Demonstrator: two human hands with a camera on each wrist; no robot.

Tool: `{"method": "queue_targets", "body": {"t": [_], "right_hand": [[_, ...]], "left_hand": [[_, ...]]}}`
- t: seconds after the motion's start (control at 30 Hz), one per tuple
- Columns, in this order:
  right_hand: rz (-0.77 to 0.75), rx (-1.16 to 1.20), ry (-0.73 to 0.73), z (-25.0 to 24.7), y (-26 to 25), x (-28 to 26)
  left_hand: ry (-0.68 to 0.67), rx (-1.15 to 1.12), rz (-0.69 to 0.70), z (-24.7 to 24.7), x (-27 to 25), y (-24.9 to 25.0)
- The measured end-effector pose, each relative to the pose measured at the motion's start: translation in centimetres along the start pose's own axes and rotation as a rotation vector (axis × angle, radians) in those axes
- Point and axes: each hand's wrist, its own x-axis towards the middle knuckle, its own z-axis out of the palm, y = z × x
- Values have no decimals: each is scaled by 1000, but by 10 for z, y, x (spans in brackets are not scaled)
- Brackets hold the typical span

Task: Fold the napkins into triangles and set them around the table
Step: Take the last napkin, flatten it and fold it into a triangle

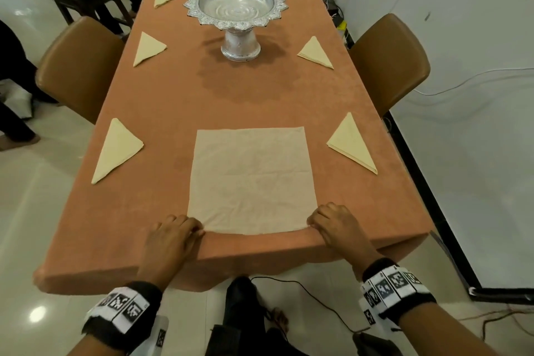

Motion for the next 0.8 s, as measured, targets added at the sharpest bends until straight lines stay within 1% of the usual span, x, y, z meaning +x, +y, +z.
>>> {"method": "queue_targets", "body": {"t": [0.13, 0.2, 0.23, 0.3, 0.33, 0.37, 0.43, 0.5, 0.6, 0.7, 0.8], "right_hand": [[-29, 31, -33, -2, -3, -32], [-11, 36, -5, -8, -7, -38], [12, 31, 42, -11, -8, -36], [85, 61, 138, -21, -14, -19], [132, 105, 158, -27, -19, -4], [177, 160, 151, -32, -23, 15], [253, 286, 41, -37, -32, 59], [286, 339, -75, -31, -37, 107], [330, 278, -211, -13, -42, 163], [377, 206, -301, 7, -47, 186], [367, 170, -332, 23, -46, 185]], "left_hand": [[-65, -27, 9, -4, -37, 18], [-62, -64, -37, -10, -45, 26], [-51, -85, -66, -15, -42, 29], [0, -132, -107, -29, -22, 38], [34, -157, -114, -35, -5, 43], [61, -180, -121, -42, 15, 49], [62, -222, -132, -46, 62, 59], [-19, -232, -134, -36, 109, 67], [-240, -120, -135, -9, 159, 73], [-371, -73, -167, 15, 178, 72], [-437, -97, -193, 32, 177, 62]]}}
